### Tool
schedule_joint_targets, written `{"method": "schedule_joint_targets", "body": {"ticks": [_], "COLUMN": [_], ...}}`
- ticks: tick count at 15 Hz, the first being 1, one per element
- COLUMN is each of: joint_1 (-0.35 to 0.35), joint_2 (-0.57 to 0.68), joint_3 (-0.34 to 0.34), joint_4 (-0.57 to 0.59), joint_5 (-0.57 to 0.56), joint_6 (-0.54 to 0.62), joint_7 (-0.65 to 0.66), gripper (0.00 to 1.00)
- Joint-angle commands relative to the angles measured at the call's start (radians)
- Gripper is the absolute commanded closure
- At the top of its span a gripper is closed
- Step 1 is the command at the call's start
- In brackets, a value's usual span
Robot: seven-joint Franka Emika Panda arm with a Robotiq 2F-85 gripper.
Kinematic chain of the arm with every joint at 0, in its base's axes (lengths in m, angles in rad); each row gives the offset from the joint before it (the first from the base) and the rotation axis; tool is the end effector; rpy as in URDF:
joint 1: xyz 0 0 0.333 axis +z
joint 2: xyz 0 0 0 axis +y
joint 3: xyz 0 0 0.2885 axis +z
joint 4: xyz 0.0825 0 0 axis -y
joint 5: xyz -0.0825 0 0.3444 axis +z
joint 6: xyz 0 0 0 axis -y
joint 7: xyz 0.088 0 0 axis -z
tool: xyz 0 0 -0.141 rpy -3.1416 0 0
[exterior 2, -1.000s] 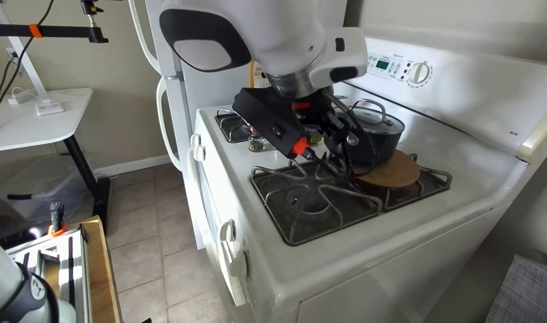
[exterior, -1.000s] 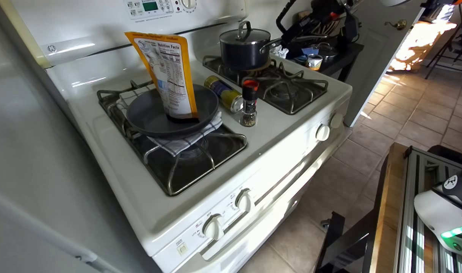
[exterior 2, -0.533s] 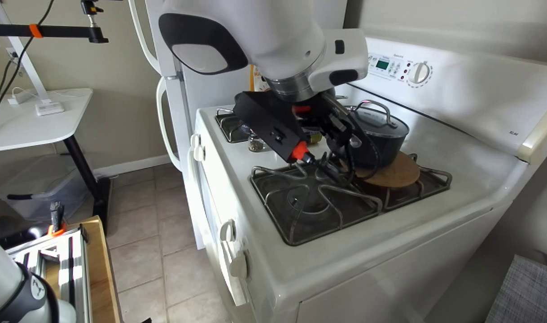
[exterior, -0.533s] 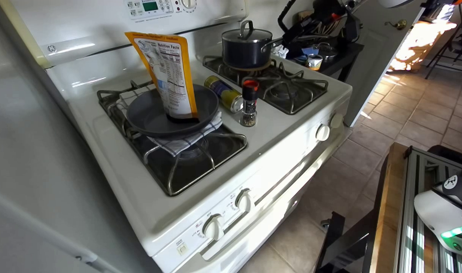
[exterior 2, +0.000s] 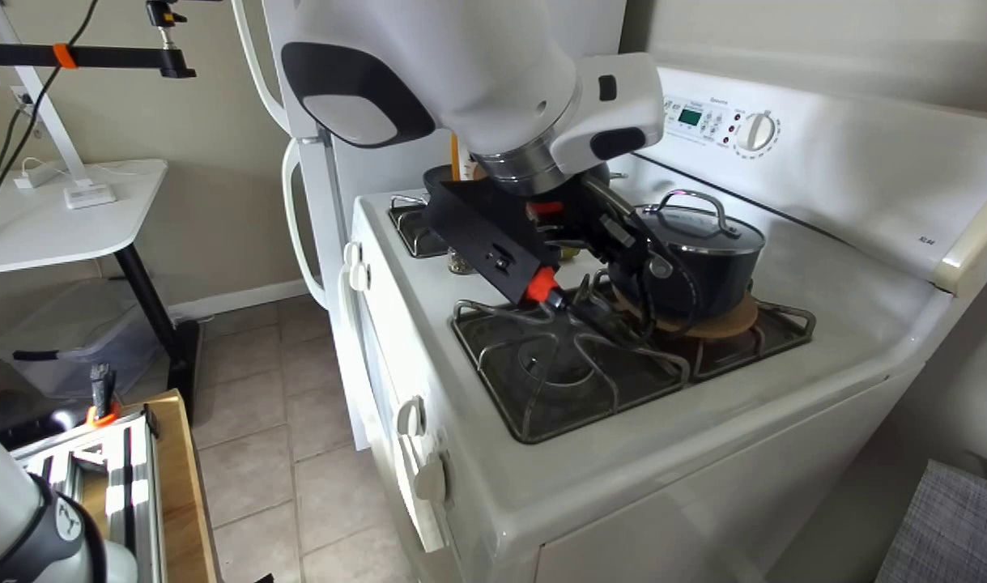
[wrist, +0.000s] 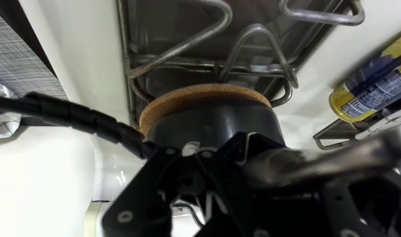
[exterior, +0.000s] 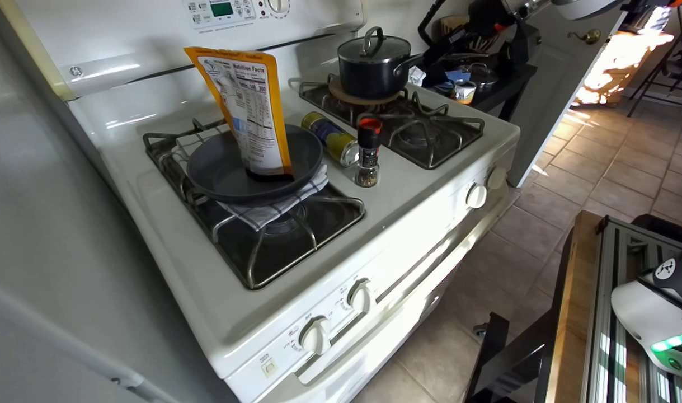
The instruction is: Put the pot on the brown mat
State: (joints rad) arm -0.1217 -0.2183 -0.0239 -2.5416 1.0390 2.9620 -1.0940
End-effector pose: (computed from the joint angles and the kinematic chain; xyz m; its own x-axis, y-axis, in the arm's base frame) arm 0.4474 -0.1190 0.3742 0.7404 -0.0497 0.6704 0.0044 -0.9969 -0.0787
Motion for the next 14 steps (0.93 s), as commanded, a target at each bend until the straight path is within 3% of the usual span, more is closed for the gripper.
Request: {"method": "schedule_joint_targets", "body": {"ticks": [1, 14], "joint_1": [0.028, 0.035], "joint_2": [-0.03, -0.008], "joint_3": [-0.008, -0.035], "joint_4": [0.02, 0.069], "joint_5": [0.067, 0.308], "joint_6": [0.04, 0.02], "joint_7": [-0.068, -0.277], "gripper": [0.99, 0.99]}}
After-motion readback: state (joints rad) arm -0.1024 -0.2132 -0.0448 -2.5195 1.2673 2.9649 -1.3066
